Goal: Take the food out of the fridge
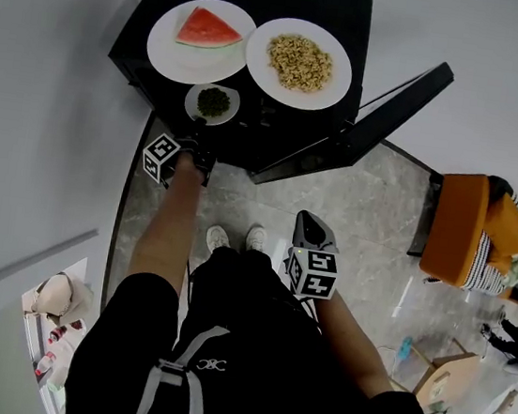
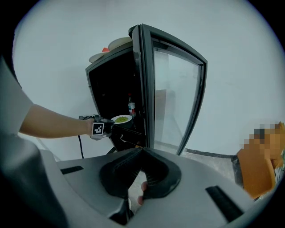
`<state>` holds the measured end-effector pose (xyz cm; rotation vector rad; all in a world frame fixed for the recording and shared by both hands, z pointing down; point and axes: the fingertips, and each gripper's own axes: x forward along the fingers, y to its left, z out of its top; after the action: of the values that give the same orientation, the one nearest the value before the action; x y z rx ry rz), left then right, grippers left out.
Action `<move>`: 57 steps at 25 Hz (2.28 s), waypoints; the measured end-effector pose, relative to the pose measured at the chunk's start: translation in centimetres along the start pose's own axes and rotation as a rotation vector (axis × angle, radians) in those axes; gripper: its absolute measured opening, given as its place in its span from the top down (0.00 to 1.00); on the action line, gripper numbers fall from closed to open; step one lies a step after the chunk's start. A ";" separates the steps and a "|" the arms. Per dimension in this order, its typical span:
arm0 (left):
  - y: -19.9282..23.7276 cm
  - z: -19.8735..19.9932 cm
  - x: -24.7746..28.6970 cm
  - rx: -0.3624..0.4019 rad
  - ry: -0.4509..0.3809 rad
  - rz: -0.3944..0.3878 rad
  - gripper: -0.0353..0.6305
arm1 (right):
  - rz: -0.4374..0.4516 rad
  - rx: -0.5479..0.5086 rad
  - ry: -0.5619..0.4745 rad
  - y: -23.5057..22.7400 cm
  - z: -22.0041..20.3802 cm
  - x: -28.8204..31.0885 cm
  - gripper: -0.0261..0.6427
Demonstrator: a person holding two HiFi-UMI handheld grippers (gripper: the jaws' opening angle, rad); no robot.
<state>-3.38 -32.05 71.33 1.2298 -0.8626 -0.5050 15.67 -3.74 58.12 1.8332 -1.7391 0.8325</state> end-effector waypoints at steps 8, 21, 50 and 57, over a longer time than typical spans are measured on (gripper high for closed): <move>-1.0 -0.3 -1.6 -0.021 -0.064 -0.130 0.94 | 0.043 -0.032 -0.002 -0.6 -0.1 -0.2 0.97; -6.2 -3.7 -9.1 -0.008 -0.063 -0.185 0.94 | 0.180 -0.105 -0.081 2.2 3.3 -0.6 0.97; -17.5 -13.1 -27.6 0.087 0.099 -0.242 0.94 | 0.347 -0.078 -0.353 9.5 12.3 -5.0 0.97; -17.2 -13.2 -27.6 0.087 0.104 -0.246 0.94 | 0.335 -0.074 -0.350 9.3 12.3 -5.2 0.97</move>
<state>-7.49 -8.43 45.72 1.4392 -0.6542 -0.5990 7.61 -9.51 45.22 1.7423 -2.3101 0.5792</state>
